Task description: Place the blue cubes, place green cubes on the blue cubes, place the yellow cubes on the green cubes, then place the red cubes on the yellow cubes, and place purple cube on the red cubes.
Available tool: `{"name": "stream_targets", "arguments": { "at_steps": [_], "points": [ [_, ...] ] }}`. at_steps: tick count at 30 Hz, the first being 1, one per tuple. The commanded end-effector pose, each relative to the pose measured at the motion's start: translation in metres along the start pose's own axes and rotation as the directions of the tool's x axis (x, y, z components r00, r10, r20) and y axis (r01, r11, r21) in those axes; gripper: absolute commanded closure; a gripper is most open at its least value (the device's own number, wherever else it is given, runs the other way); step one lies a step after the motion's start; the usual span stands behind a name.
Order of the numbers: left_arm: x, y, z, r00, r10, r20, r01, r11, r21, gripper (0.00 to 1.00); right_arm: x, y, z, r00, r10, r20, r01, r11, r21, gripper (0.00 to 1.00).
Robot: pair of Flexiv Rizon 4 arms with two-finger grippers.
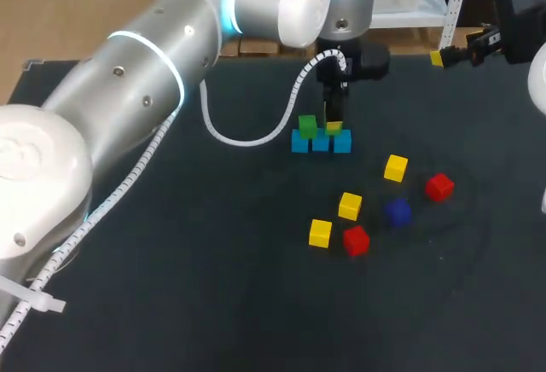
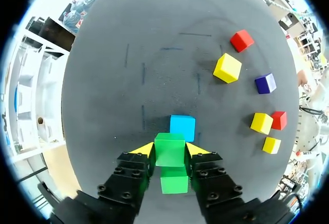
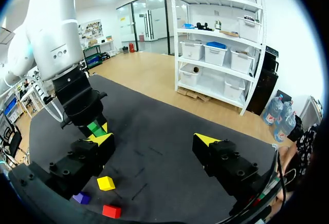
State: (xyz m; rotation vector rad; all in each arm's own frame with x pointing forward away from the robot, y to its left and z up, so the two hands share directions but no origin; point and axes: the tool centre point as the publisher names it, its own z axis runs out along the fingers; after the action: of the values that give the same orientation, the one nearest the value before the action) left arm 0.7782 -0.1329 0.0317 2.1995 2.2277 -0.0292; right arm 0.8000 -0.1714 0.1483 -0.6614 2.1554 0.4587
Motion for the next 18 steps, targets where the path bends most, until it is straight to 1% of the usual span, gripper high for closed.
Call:
{"name": "stream_targets", "arguments": {
  "at_steps": [1, 4, 5, 7, 10, 11, 12, 13, 16, 18],
  "points": [
    [0.0, 0.0, -0.001, 1.0, 0.0, -0.001, 0.0, 1.0, 0.006, 0.56, 0.0, -0.001, 0.0, 1.0, -0.001, 0.003, 0.001, 1.0, -0.005, 0.0],
    [0.0, 0.0, -0.001, 1.0, 0.0, -0.001, 0.0, 1.0, 0.006, 0.51, 0.0, -0.001, 0.0, 1.0, -0.001, 0.003, 0.001, 1.0, -0.005, 0.0],
    [0.0, 0.0, -0.001, 1.0, 0.001, -0.001, -0.001, 1.0, 0.006, 0.37, 0.0, -0.001, 0.0, 1.0, -0.001, 0.003, 0.001, 1.0, -0.005, 0.0],
    [0.0, 0.0, -0.001, 1.0, 0.002, 0.0, -0.002, 1.0, 0.007, 0.19, 0.0, -0.001, 0.0, 1.0, -0.001, 0.003, 0.001, 1.0, -0.005, 0.0],
    [0.0, 0.0, -0.001, 1.0, 0.003, 0.0, -0.003, 1.0, 0.006, 0.12, 0.0, -0.001, 0.0, 1.0, -0.001, 0.003, 0.001, 1.0, -0.005, 0.0],
    [0.0, 0.0, -0.001, 1.0, 0.003, 0.0, -0.003, 1.0, 0.006, 0.13, 0.0, -0.001, 0.0, 1.0, -0.001, 0.003, 0.001, 1.0, -0.005, 0.0],
    [0.001, 0.0, -0.001, 1.0, 0.005, -0.001, -0.005, 1.0, 0.01, 0.09, 0.0, -0.001, 0.0, 1.0, -0.001, 0.003, 0.001, 1.0, -0.005, 0.0],
    [0.002, -0.001, -0.003, 1.0, 0.008, 0.006, -0.008, 1.0, 0.013, 0.0, 0.0, -0.001, 0.0, 1.0, -0.001, 0.003, 0.001, 1.0, -0.005, 0.0],
    [0.003, -0.003, -0.011, 1.0, -0.004, 0.023, 0.004, 1.0, 0.007, 0.0, 0.0, -0.001, 0.0, 1.0, -0.001, 0.003, 0.001, 1.0, -0.005, 0.0],
    [0.007, -0.007, -0.018, 0.999, -0.012, 0.046, 0.011, 1.0, 0.017, 0.0, 0.0, -0.001, 0.0, 1.0, -0.001, 0.003, 0.001, 1.0, -0.005, 0.0]
  ]
}}
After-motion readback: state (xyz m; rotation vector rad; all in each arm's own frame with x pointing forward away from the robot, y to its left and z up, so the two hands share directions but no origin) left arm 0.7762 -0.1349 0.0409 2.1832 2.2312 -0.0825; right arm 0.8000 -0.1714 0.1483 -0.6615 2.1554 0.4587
